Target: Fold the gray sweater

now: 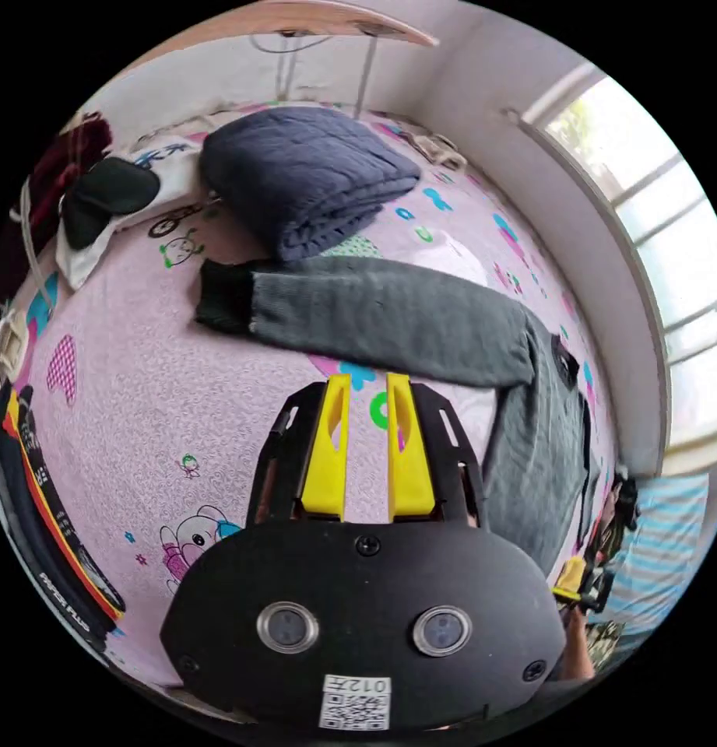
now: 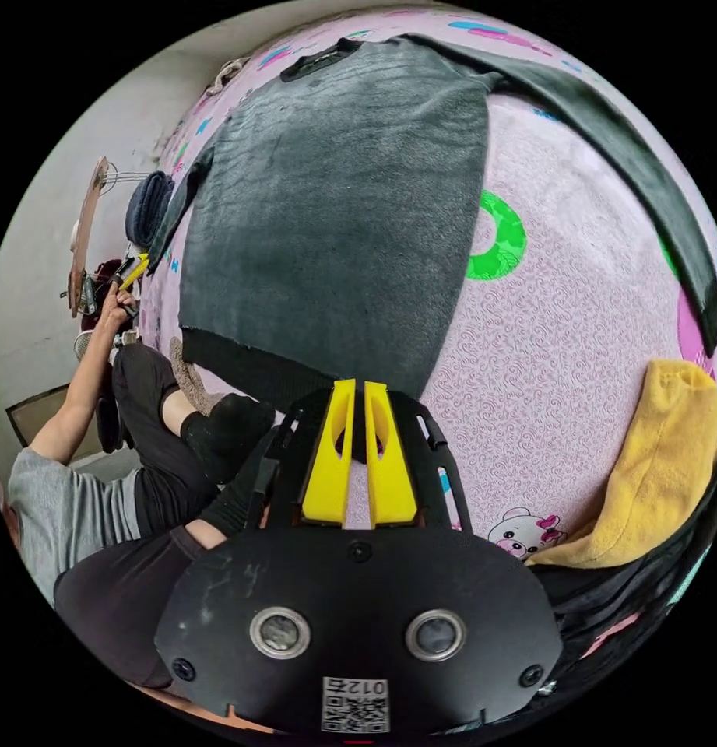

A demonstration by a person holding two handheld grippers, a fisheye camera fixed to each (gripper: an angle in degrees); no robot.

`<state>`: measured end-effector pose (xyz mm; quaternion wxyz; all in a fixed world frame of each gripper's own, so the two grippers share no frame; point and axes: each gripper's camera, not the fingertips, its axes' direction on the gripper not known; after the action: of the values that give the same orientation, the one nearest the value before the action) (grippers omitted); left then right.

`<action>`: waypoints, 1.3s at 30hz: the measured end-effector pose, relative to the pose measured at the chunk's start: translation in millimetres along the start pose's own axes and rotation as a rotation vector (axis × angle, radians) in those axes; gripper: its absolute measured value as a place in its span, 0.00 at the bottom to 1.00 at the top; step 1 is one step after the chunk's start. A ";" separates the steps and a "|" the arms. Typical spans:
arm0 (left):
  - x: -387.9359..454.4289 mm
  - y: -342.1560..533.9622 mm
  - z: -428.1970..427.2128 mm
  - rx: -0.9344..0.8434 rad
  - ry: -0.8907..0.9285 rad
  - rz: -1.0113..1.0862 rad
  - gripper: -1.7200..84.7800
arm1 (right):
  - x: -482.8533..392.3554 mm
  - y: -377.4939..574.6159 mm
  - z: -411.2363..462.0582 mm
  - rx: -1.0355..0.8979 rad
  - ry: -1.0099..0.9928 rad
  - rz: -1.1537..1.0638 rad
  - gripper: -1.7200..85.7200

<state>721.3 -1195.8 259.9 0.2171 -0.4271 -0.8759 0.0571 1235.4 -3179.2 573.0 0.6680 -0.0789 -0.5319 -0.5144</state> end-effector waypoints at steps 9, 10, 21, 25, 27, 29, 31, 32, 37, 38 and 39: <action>-152.7 -38.9 -59.1 0.129 0.128 -0.469 0.16 | -65.9 -62.3 67.9 -0.053 0.102 -0.229 0.01; -163.1 -40.9 -61.4 0.131 0.152 -0.505 0.16 | -73.0 -69.7 77.6 -0.058 0.102 -0.250 0.01; -209.8 -52.5 -94.2 0.175 0.294 -0.577 0.05 | -153.4 -120.1 166.4 -0.098 0.071 -0.452 0.01; -193.3 -60.1 -129.8 0.211 0.427 -0.413 0.04 | -198.3 -137.3 200.6 -0.082 0.054 -0.544 0.01; -176.5 -61.2 -147.9 0.226 0.468 -0.337 0.03 | -222.2 -143.4 213.6 -0.060 0.051 -0.590 0.01; -149.8 -60.8 -167.3 0.224 0.476 -0.264 0.03 | -249.7 -148.7 224.7 -0.024 0.045 -0.643 0.02; -127.8 -60.7 -177.8 0.224 0.501 -0.203 0.03 | -291.0 -154.9 235.8 0.041 0.043 -0.712 0.03; -112.0 -60.2 -185.5 0.232 0.516 -0.168 0.03 | -301.9 -156.1 238.1 0.057 0.042 -0.731 0.03; -33.4 -60.0 -211.7 0.228 0.549 0.003 0.03 | -390.5 -160.4 254.4 0.208 0.057 -0.828 0.10; -11.5 -59.5 -217.1 0.223 0.556 0.050 0.03 | -398.8 -160.4 255.8 0.225 0.062 -0.833 0.11; -0.3 -59.1 -219.3 0.219 0.559 0.074 0.03 | -413.8 -160.5 257.6 0.263 0.065 -0.832 0.12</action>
<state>772.8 -1251.9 473.9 0.4923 -0.4319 -0.7547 0.0392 988.8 -2835.0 283.1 0.4247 0.2442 -0.5579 -0.6699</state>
